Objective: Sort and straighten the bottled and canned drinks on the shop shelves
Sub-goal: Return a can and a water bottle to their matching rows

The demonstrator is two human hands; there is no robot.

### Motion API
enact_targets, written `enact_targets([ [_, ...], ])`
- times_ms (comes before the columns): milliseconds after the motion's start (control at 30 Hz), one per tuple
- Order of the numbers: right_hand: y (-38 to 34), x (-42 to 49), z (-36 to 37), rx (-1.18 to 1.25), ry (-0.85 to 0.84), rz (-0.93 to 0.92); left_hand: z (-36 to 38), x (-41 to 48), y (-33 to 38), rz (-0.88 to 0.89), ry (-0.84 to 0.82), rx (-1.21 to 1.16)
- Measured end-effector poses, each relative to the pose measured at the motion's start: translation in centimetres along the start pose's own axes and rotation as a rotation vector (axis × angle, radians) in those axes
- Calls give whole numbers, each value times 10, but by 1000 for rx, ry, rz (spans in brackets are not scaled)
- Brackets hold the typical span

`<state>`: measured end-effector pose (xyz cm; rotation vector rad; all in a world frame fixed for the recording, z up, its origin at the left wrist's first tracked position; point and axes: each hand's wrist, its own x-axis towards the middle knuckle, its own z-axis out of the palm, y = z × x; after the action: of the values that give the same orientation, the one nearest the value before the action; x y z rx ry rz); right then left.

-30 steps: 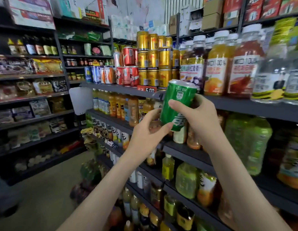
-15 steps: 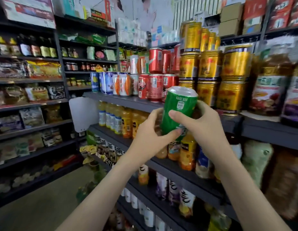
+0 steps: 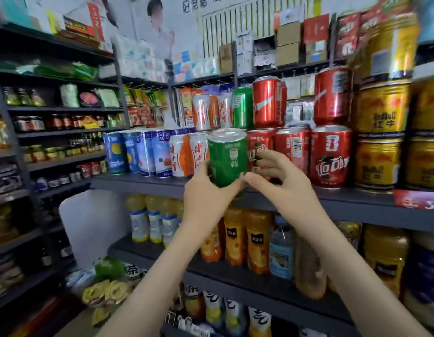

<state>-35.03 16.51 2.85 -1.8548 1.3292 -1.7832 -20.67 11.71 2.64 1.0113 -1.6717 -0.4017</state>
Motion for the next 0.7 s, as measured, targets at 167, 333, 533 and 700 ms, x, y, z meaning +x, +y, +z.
enact_targets([
  [167, 10, 15, 9, -186, 123, 28, 7, 45, -31, -44, 8, -6],
  [333, 17, 22, 12, -346, 175, 41, 29, 68, -39, -59, -48, 31],
  [533, 18, 28, 12, -481, 176, 13, 42, 77, -39, -40, -96, 159],
  [700, 25, 25, 17, -579, 147, -21, 42, 67, -38, 128, -29, 374],
])
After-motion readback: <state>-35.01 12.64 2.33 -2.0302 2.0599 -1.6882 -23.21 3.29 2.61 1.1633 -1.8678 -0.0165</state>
